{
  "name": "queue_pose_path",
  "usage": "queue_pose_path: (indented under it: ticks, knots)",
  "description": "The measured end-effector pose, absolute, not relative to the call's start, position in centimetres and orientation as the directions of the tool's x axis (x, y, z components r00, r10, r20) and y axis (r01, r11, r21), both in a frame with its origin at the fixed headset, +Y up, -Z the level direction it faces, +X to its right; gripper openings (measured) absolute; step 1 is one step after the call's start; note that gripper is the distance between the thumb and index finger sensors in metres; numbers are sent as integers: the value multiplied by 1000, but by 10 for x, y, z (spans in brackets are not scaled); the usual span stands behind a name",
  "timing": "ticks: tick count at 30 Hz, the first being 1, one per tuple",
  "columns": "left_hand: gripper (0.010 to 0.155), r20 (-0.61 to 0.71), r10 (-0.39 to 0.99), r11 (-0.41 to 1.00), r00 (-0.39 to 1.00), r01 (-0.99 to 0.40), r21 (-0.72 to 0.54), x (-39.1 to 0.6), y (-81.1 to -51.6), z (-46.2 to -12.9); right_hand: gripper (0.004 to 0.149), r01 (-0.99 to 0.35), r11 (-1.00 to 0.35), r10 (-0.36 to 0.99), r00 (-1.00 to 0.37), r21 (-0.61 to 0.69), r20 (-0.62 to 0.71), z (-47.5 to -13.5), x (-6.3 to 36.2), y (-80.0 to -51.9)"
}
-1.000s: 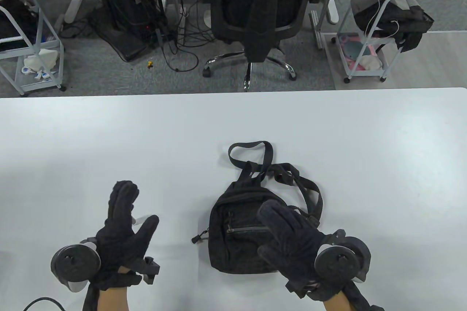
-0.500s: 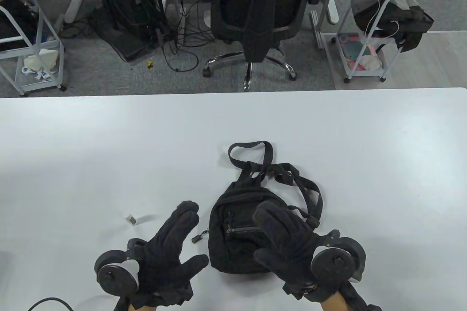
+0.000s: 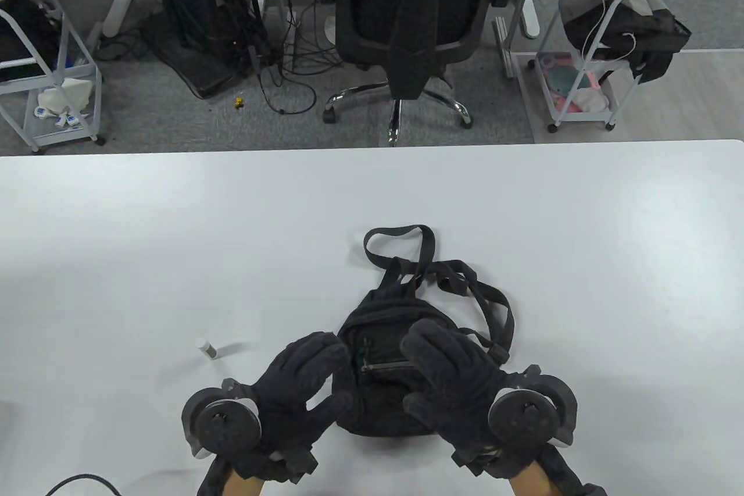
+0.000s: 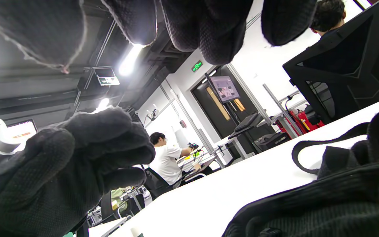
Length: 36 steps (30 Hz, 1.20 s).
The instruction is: Apply lubricant on backpack
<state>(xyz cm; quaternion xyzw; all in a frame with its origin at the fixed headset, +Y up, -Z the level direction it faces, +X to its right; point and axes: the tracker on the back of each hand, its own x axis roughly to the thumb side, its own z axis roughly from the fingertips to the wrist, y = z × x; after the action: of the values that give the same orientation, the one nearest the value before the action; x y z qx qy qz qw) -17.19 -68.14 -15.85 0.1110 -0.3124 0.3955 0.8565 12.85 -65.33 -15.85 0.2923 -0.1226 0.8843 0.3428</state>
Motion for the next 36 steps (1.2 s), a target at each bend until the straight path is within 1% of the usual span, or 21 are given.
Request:
queue_pose_path:
  ticks: [5,7,10,13,18,20,27,30,32,36]
  knots:
    - [69,582,590,747,560,-652,-130,-160,-695,-165,73,-664,-748,530,-607,-11,592,-160,128,-654]
    - [68,560,563,796,608,-580,-171,-154,-703,-168,72,-650,-760,524,-619,-8,585,-161,128,-655]
    - [64,555,508,850,659,-487,-200,-146,-712,-170,72,-617,-787,504,-645,-3,574,-162,126,-658]
    - [59,572,433,901,696,-356,-250,-134,-721,-170,72,-596,-803,498,-659,13,563,-166,124,-662]
    - [54,609,301,949,734,-168,-267,-116,-732,-167,71,-554,-832,486,-697,34,528,-172,121,-672]
    - [56,617,265,956,741,-118,-269,-113,-735,-166,71,-540,-840,484,-707,48,515,-175,120,-676]
    - [60,596,282,930,752,-61,-363,-107,-748,-166,70,-474,-877,450,-753,78,479,-184,111,-688]
    - [60,599,251,934,761,-29,-355,-104,-750,-165,66,-370,-921,382,-804,119,456,-196,97,-699]
    - [60,596,245,934,764,-21,-357,-103,-751,-165,56,-277,-950,313,-844,146,436,-208,84,-707]
    - [60,586,246,929,772,-16,-370,-103,-751,-165,53,-2,-988,64,-912,153,405,-228,59,-720]
